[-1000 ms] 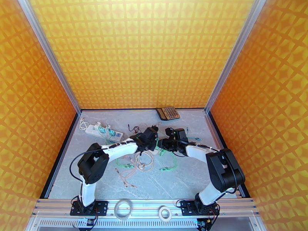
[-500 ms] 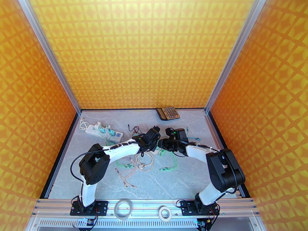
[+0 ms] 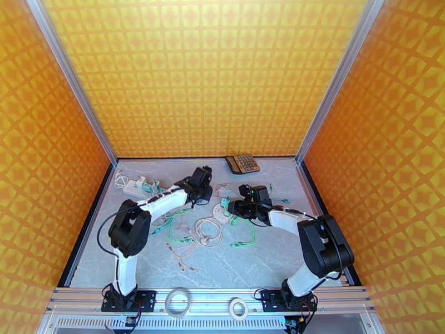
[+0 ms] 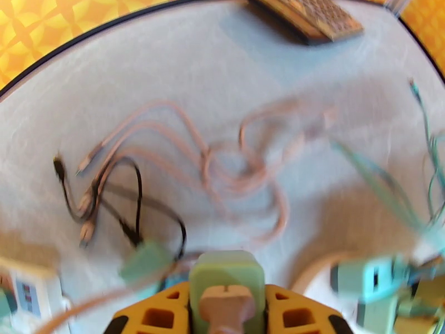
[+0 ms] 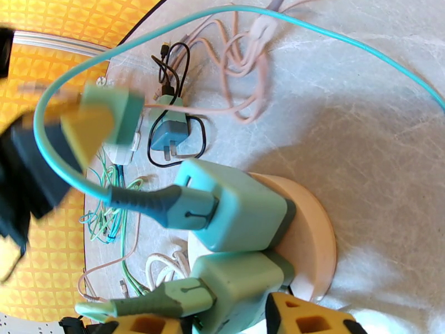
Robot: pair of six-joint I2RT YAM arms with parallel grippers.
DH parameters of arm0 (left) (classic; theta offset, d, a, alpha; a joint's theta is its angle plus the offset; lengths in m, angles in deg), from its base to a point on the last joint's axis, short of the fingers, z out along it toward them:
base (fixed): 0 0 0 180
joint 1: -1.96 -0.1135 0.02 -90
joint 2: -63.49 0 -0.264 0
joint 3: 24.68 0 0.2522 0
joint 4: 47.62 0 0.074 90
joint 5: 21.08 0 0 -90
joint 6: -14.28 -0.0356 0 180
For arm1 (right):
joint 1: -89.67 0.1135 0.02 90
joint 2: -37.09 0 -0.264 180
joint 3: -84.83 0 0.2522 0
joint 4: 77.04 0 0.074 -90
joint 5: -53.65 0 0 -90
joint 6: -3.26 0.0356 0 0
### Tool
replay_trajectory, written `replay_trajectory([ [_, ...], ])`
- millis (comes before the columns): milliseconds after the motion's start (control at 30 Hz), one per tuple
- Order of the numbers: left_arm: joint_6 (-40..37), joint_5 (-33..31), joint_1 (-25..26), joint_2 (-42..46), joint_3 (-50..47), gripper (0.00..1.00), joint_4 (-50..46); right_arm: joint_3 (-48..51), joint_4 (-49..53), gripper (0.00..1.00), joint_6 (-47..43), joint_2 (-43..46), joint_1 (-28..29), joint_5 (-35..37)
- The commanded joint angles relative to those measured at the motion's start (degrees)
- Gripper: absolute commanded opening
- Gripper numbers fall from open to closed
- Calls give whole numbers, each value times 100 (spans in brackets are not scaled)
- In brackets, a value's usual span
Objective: Pull the plug off the socket
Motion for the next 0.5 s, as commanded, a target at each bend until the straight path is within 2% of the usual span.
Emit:
replay_trajectory([
  [0, 374, 922, -178, -333, 341, 5, 191, 291, 1020, 39, -100, -503, -20, 1250],
  [300, 918, 1724, -429, -1082, 896, 16, 322, 299, 1019, 39, -95, -474, -19, 1244],
  [400, 983, 1808, -447, -1144, 887, 27, 346, 302, 1010, 40, -73, -419, -16, 1195],
  [467, 1001, 1878, -472, -1128, 866, 30, 333, 375, 923, 40, -28, -229, -16, 1138],
])
